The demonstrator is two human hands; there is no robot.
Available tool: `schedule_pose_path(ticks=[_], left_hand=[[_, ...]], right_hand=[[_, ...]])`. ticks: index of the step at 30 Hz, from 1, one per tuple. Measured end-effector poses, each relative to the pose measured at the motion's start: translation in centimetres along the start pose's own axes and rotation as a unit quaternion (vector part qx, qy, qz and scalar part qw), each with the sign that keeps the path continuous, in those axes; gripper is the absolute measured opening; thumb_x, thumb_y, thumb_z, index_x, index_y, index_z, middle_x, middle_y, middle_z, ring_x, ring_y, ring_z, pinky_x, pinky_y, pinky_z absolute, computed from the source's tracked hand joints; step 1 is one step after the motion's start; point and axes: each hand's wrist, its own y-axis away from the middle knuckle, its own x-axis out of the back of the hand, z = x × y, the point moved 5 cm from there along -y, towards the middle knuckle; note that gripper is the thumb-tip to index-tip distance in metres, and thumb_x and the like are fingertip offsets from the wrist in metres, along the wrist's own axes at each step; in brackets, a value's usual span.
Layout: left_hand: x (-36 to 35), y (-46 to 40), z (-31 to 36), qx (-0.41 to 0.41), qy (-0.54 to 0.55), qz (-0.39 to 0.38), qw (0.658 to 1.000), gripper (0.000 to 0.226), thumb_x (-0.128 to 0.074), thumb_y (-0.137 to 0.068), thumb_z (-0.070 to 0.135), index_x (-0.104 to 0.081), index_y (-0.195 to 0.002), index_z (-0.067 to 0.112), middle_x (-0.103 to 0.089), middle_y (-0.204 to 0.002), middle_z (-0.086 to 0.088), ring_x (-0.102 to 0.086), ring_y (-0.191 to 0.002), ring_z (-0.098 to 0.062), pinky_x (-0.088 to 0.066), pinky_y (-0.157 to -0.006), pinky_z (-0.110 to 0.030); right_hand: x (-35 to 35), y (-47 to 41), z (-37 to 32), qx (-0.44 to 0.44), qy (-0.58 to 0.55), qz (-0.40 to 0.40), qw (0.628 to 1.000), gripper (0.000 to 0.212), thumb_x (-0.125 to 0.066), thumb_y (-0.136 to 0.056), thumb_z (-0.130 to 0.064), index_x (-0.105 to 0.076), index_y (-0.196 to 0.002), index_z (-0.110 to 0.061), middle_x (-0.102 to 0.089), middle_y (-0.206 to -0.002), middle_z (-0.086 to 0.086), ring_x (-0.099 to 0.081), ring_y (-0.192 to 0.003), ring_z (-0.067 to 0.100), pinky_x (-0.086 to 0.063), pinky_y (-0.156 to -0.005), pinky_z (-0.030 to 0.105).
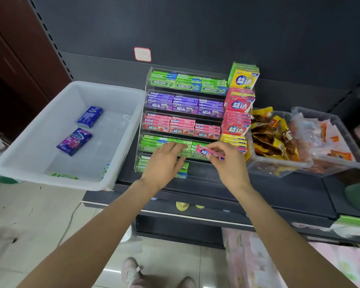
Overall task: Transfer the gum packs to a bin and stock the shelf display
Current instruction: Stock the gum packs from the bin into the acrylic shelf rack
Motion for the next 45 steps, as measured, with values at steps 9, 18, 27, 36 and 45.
schedule_pose_path(ticks=[9,18,27,36,45], left_hand=[[2.5,-6.4,4.4,-0.067,0.121,0.044,0.989,0.018,-0.061,-0.089,0.013,-0.068,-0.103,0.006,-0.063,-0.093,-0.008,-0.059,-0.086,-0.022,-0.046,-0.076,-0.028],[2.0,-10.5,1.0,0.050,0.069,0.060,0.995,0.018,-0.057,-0.092,0.012,-0.066,-0.106,0.007,-0.065,-0.103,-0.008,-0.057,-0.097,-0.025,-0.047,-0.085,-0.033],[0.0,-12.0,1.4,0.062,0.007,0.006,0.998,0.021,-0.049,-0.095,0.011,-0.063,-0.111,0.008,-0.062,-0.108,-0.009,-0.056,-0.099,-0.030,-0.047,-0.082,-0.036],[0.5,-11.9,1.7,0.048,0.018,0.071,0.996,0.014,-0.056,-0.090,0.004,-0.069,-0.096,0.002,-0.066,-0.089,-0.014,-0.061,-0.079,-0.032,-0.052,-0.071,-0.042],[0.1,-12.1,1.4,0.046,-0.033,0.048,0.997,0.017,-0.059,-0.083,-0.004,-0.069,-0.094,0.006,-0.065,-0.089,-0.010,-0.059,-0.082,-0.030,-0.048,-0.074,-0.039]], right_hand=[[2.8,-3.1,-0.7,0.034,0.023,0.026,0.999,0.019,-0.065,-0.085,-0.007,-0.065,-0.103,-0.013,-0.065,-0.102,-0.002,-0.054,-0.091,0.004,-0.041,-0.078,0.012],[4.1,-6.7,0.7,0.049,0.249,-0.009,0.967,0.054,-0.054,-0.094,-0.027,-0.036,-0.143,-0.014,-0.036,-0.147,0.002,-0.030,-0.137,0.017,-0.030,-0.112,0.033],[3.3,-6.7,1.6,0.051,0.314,-0.014,0.948,0.058,-0.049,-0.096,-0.030,-0.026,-0.147,-0.017,-0.031,-0.150,0.002,-0.025,-0.139,0.017,-0.027,-0.114,0.032],[3.2,-6.6,1.8,0.046,0.305,-0.014,0.951,0.061,-0.051,-0.095,-0.030,-0.024,-0.148,-0.019,-0.029,-0.151,0.000,-0.022,-0.141,0.016,-0.026,-0.115,0.033],[3.3,-6.7,1.8,0.043,0.301,-0.029,0.952,0.063,-0.052,-0.094,-0.031,-0.022,-0.148,-0.020,-0.027,-0.152,0.000,-0.021,-0.141,0.016,-0.027,-0.114,0.034]])
